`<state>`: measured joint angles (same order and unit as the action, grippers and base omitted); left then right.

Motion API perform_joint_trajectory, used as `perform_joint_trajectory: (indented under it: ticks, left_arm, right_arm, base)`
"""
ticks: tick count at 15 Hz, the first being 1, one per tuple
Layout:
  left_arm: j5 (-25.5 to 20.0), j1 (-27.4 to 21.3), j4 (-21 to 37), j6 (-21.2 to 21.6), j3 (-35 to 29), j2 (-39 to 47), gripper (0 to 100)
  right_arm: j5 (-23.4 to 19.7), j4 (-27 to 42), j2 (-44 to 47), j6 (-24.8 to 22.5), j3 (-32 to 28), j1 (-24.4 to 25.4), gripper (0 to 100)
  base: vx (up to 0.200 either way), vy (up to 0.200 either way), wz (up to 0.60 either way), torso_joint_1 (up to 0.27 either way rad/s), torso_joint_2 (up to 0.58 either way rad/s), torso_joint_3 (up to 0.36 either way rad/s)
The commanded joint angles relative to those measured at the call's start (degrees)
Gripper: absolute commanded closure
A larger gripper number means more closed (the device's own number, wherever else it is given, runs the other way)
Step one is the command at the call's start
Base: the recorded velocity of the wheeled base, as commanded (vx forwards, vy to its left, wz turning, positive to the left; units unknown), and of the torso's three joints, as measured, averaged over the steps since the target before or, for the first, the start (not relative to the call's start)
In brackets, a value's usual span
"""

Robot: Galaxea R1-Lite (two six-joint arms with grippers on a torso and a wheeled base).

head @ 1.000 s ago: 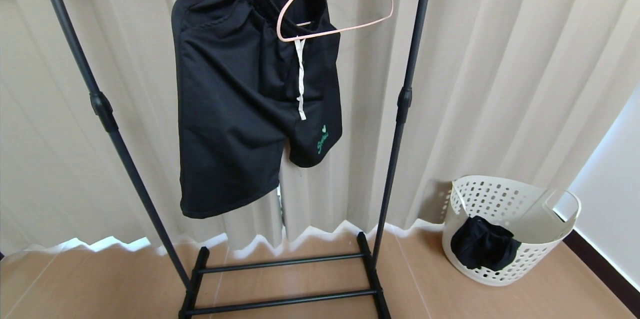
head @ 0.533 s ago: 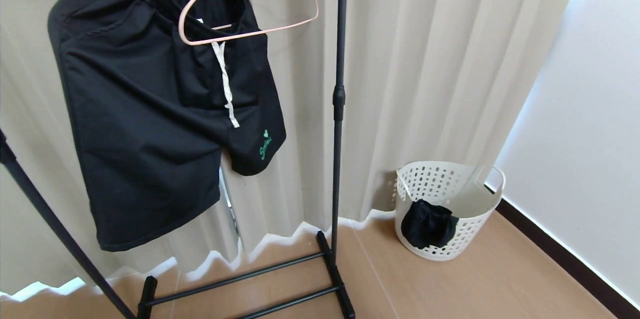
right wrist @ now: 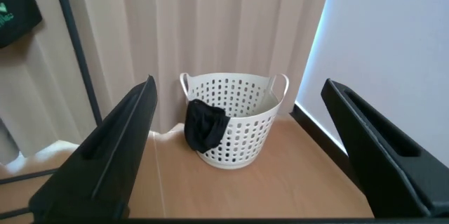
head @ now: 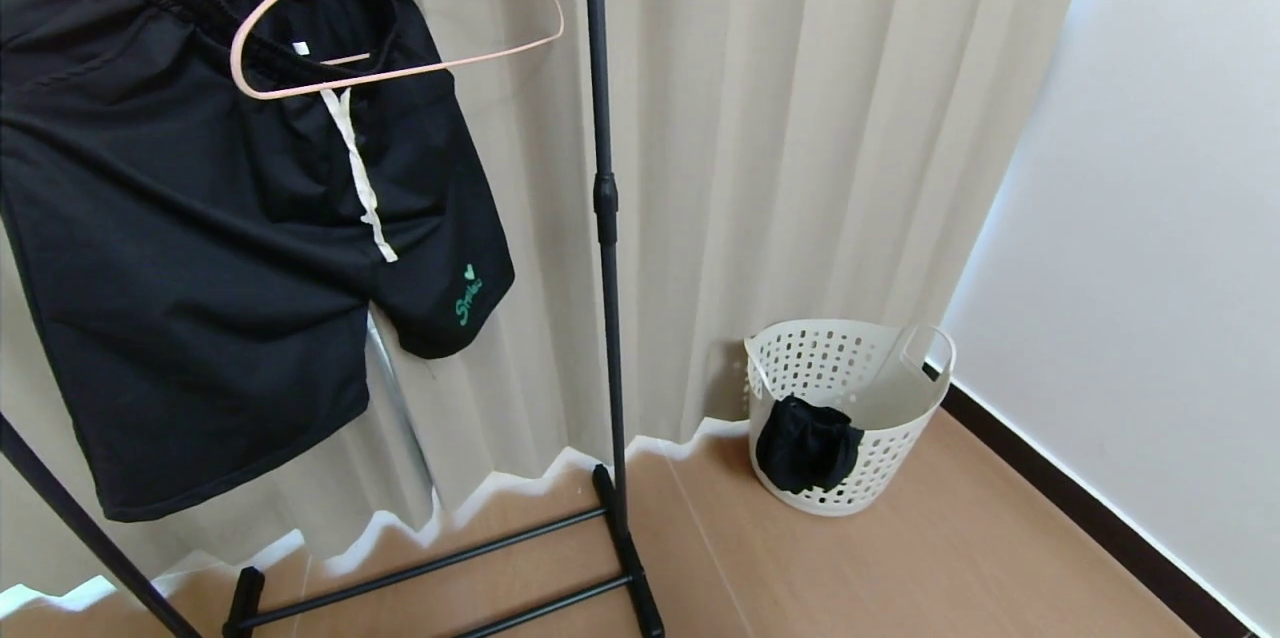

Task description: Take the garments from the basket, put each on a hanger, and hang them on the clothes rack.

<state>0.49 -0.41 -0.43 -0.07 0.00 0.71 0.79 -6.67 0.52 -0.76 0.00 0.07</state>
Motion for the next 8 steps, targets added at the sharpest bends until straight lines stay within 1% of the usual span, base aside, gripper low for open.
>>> perform_joint_trajectory:
  ticks: [1, 3, 4, 8]
  left_arm:
    - [0.0, 0.0, 0.0, 0.0, 0.0, 0.1, 0]
    - [0.0, 0.0, 0.0, 0.0, 0.0, 0.1, 0]
    - [0.0, 0.0, 0.0, 0.0, 0.0, 0.1, 0]
    - [0.0, 0.0, 0.0, 0.0, 0.0, 0.1, 0]
  right_arm:
    - [0.0, 0.0, 0.1, 0.0, 0.0, 0.0, 0]
    - [0.0, 0.0, 0.1, 0.0, 0.0, 0.0, 0]
    - [0.0, 0.0, 0.1, 0.0, 0.0, 0.0, 0]
    - [0.0, 0.0, 0.1, 0.0, 0.0, 0.0, 0]
  base:
    - [0.000, -0.200, 0.00, 0.002, 0.00, -0.002]
    - [0.000, -0.200, 0.00, 0.002, 0.00, 0.000]
    - [0.200, -0.200, 0.00, 0.002, 0.00, 0.002]
    - [0.200, 0.000, 0.00, -0.002, 0.00, 0.002]
